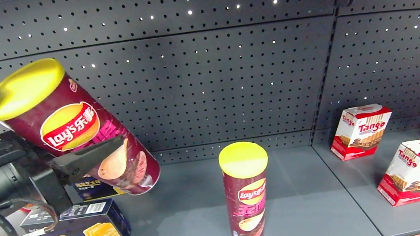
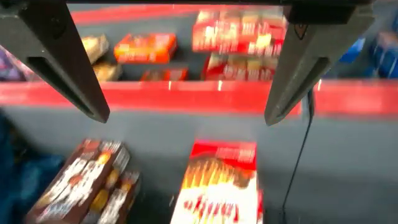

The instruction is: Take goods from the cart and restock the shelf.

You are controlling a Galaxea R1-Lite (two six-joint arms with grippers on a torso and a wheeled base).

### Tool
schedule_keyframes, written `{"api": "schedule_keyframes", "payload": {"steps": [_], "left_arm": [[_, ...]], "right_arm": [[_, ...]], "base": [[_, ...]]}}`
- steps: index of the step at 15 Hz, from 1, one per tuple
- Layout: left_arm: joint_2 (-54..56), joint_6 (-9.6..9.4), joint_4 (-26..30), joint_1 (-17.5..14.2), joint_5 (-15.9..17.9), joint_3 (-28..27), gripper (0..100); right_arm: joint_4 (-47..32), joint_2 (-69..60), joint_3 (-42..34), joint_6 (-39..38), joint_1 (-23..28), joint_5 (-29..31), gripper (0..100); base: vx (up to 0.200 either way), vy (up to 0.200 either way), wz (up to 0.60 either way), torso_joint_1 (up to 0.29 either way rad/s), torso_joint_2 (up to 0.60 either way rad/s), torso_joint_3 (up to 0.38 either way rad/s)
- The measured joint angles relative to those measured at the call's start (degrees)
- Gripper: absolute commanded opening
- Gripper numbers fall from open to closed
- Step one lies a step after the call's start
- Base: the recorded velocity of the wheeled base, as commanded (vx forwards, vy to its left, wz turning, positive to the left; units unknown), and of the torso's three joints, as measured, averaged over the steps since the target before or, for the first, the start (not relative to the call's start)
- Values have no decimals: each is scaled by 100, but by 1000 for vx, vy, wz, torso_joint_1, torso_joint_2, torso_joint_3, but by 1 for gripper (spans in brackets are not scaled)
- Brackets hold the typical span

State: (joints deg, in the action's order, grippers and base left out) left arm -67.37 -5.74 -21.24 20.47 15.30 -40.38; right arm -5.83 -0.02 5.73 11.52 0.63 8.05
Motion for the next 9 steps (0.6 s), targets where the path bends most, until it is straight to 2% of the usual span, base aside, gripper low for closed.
{"api": "schedule_keyframes", "payload": {"steps": [3, 4, 6, 9], "left_arm": [[-302, -9, -33, 199, 93, 38, 0], [-422, 0, -35, 216, 319, 41, 0], [-628, 5, -51, 227, 555, 11, 0], [-1174, 6, -495, 211, 649, -184, 0]], "right_arm": [[202, 0, -182, -33, 5, -2, 100], [217, 0, -199, -82, 0, -2, 100], [216, 0, -221, -191, -4, -15, 100], [216, 0, -235, -230, 0, -59, 100]], "base": [[0, 0, 0, 0, 0, 0], [0, 0, 0, 0, 0, 0], [0, 0, 0, 0, 0, 0], [0, 0, 0, 0, 0, 0]]}}
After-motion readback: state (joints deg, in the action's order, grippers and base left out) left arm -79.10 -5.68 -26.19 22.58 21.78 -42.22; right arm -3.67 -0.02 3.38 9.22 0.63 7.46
